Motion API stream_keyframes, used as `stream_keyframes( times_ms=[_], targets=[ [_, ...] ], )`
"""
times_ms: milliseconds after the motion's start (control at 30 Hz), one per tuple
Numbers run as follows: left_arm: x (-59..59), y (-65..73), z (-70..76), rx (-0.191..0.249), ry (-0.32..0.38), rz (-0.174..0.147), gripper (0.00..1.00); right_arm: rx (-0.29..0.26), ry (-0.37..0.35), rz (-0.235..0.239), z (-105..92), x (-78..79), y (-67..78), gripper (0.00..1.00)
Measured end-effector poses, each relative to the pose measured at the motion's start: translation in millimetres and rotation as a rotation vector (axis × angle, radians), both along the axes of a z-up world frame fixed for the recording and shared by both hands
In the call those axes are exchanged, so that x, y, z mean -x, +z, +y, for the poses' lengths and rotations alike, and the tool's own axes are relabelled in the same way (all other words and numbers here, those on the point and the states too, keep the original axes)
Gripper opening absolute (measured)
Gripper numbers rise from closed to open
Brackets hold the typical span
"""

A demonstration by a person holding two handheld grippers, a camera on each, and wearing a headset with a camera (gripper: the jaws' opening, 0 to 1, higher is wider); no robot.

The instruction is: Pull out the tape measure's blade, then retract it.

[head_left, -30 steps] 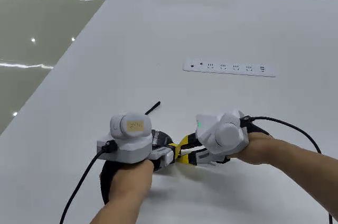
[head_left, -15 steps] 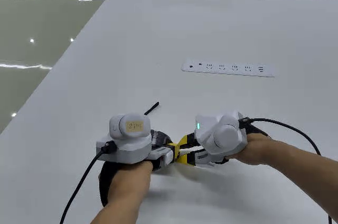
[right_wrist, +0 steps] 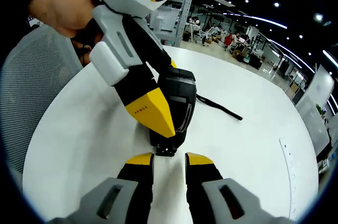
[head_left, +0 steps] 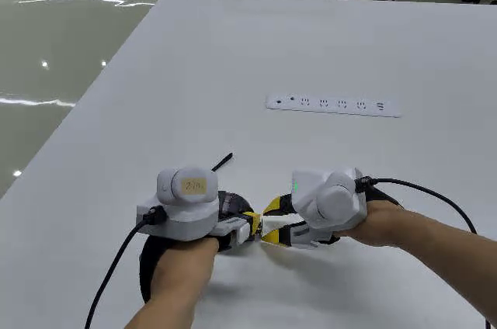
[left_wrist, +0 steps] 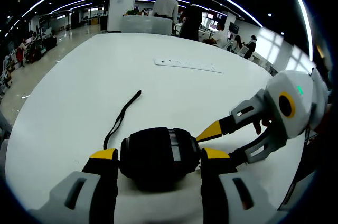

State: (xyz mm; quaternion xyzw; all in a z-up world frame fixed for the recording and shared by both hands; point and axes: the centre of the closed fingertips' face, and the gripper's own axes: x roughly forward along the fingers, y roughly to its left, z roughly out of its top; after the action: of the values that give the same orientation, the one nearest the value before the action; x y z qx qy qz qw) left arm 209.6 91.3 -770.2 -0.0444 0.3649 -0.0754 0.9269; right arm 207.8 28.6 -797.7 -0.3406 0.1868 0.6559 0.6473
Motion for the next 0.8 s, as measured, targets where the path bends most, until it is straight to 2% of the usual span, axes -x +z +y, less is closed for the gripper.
stream_keyframes(
  times_ms=[200,300,367,433,567,700,800],
  targets=[
    [5.0,5.2,4.5,-0.005,-0.038,-0.008,0.62,-0.007,-0.035,0.005,-8.1,1.6,3.8,0.29],
    [7.8,8.8,2.7,-0.015,-0.073,-0.009,0.63,-0.009,-0.051,0.002,-12.7,6.2,8.2,0.31],
    [8.4,10.9,1.0,-0.028,-0.117,-0.027,0.64,-0.009,-0.067,0.002,-16.6,4.1,9.1,0.33],
    [14.9,9.0,-0.6,-0.042,-0.144,-0.023,0.64,-0.015,-0.086,-0.001,-21.1,3.2,13.4,0.36],
    [15.9,9.3,-3.8,-0.047,-0.188,-0.032,0.65,-0.017,-0.114,-0.012,-30.9,4.8,21.6,0.38],
    [25.8,11.9,-6.9,-0.060,-0.239,-0.033,0.65,-0.026,-0.151,-0.008,-41.4,7.2,25.4,0.40],
    [24.8,13.6,-8.0,-0.075,-0.278,-0.039,0.65,-0.024,-0.175,-0.017,-49.3,7.8,24.7,0.42]
  ],
)
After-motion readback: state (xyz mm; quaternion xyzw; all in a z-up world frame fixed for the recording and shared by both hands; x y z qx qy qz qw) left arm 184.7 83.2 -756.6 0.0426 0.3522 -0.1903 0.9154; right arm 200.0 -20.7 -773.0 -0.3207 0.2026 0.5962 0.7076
